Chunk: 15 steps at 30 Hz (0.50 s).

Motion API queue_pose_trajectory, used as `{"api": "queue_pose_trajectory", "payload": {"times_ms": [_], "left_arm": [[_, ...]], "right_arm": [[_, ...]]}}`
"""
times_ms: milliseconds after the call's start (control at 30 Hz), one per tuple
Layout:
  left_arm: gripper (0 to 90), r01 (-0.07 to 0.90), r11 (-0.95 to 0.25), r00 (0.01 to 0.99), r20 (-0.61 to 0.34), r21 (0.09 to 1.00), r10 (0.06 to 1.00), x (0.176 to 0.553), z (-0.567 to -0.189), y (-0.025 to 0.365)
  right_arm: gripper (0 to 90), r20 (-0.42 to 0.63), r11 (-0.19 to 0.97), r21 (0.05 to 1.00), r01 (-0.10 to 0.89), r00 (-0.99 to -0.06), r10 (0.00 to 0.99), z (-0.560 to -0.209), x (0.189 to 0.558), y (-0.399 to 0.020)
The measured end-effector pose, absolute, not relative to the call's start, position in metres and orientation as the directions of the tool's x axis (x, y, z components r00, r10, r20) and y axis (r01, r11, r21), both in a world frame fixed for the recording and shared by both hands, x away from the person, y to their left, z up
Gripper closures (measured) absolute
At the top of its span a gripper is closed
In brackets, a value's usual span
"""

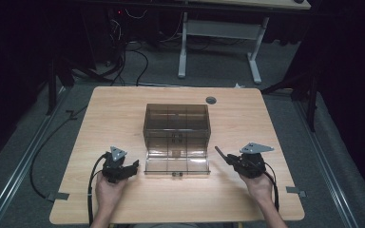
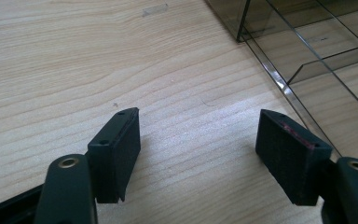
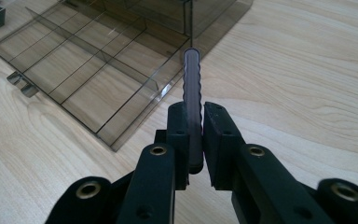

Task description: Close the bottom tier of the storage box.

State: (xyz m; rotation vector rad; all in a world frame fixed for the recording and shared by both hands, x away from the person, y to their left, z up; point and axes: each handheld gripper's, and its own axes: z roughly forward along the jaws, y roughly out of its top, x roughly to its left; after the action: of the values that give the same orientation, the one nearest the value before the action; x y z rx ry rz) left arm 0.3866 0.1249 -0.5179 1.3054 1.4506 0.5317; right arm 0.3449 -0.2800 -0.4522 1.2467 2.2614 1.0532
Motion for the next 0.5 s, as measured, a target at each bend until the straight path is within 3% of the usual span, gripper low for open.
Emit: {"api": "queue_pose_trajectory", "payload": {"times_ms": [500], "left_arm": [[31.1, 0.425, 0.306, 0.161, -0.403, 0.852, 0.901, 0.387, -0.518, 0.125]], "right_arm": [[81.5, 0.049, 0.369, 0.756, 0.541, -0.609, 0.792, -0.448, 0.344, -0.262]]}}
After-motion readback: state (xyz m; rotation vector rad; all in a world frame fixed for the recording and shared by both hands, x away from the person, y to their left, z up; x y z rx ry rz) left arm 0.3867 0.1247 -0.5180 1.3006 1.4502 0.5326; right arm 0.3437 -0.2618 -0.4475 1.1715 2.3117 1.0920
